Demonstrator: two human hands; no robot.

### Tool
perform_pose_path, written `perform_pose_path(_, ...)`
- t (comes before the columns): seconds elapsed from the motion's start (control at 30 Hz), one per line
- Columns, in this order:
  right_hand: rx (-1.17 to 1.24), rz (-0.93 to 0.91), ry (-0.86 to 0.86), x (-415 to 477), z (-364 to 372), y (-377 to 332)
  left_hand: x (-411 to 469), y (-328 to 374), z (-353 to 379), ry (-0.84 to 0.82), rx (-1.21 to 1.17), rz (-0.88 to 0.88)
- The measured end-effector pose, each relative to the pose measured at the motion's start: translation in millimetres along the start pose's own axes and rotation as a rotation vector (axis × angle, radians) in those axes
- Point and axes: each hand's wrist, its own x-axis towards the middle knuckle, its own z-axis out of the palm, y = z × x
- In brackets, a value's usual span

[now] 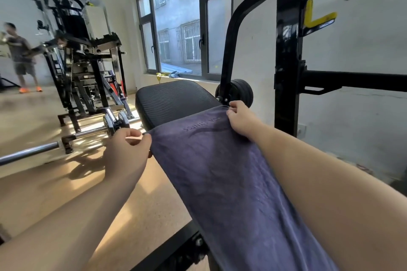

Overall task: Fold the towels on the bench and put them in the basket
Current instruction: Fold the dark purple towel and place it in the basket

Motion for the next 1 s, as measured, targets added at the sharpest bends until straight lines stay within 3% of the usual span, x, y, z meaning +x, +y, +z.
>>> perform_pose_path(0.1,-0.063,-0.01,-0.054,0,1,4,-4,-1,1,0.048,0.198,0.189)
perform_pose_path(0.23,-0.203,0.021,-0.13,-4,-6,4,-15,2,1,-0.065,0.241,0.332)
perform_pose_path(0.67,-0.418,0.093,-0.095,-94,-67,24,-76,35,4,-0.247,0.266,0.383)
perform_pose_path(1.0,-0.581,0.165,-0.205,-195,-127,54,-162,46,24,-0.507,0.297,0.46)
